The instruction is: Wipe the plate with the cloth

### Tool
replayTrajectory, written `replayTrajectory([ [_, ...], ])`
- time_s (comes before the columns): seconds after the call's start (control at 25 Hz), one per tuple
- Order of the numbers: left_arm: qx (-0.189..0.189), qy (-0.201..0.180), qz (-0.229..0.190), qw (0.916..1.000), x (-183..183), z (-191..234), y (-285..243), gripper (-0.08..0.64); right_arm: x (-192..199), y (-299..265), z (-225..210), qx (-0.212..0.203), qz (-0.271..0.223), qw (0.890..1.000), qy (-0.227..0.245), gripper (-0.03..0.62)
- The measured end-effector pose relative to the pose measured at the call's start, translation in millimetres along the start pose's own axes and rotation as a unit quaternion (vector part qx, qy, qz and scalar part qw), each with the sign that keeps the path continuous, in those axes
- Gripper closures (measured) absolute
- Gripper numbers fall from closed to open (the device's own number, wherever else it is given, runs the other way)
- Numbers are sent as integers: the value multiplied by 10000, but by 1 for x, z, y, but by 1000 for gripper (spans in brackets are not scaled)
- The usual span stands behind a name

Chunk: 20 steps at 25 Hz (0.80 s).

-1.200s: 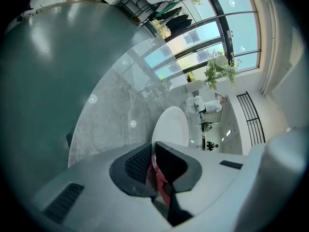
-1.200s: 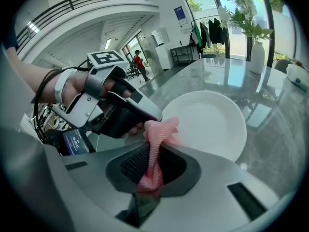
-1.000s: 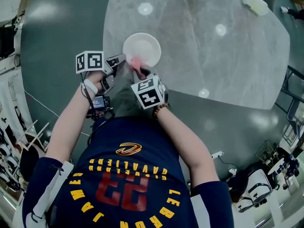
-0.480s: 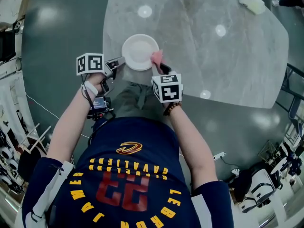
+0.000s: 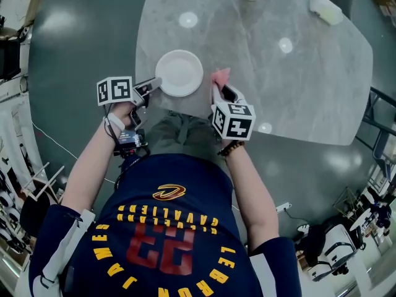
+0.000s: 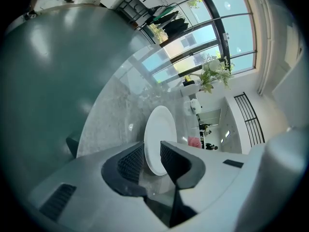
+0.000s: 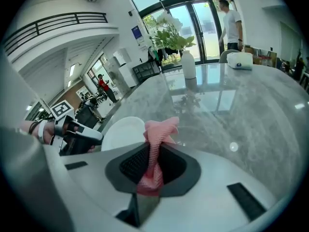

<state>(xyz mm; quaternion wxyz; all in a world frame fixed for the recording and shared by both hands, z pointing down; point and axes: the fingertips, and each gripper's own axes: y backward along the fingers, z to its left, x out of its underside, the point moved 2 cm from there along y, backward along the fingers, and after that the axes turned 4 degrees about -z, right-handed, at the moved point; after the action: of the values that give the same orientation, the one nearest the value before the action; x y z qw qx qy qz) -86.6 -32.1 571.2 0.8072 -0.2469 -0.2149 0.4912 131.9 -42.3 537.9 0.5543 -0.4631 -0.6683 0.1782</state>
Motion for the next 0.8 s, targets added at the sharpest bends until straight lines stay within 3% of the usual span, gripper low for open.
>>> replayTrajectory([
  [0.12,-119,-179,8,9998,-1,8,7,460,-9,8,2,10,-180,9998,19,546],
  [0.2,-327,-632,92,9974,-3,6,12,460,-19,16,3,21,-301,9995,101,546],
  [0.32,-832,-1642,422,9820,2,2,25,460,-29,33,11,34,-426,9988,222,546],
  [0.48,-1264,-2200,665,9650,7,4,31,396,-38,47,20,48,-542,9982,243,546],
  [0.64,-1432,-2686,319,9520,-6,-10,43,388,-51,58,30,1,-734,9970,247,546],
  [0.72,-1243,-2929,-106,9480,-17,-31,56,388,-62,66,38,-98,-869,9959,231,546],
  [0.8,-950,-3331,-513,9367,-31,-60,74,388,-76,76,48,-251,-1034,9940,262,546],
])
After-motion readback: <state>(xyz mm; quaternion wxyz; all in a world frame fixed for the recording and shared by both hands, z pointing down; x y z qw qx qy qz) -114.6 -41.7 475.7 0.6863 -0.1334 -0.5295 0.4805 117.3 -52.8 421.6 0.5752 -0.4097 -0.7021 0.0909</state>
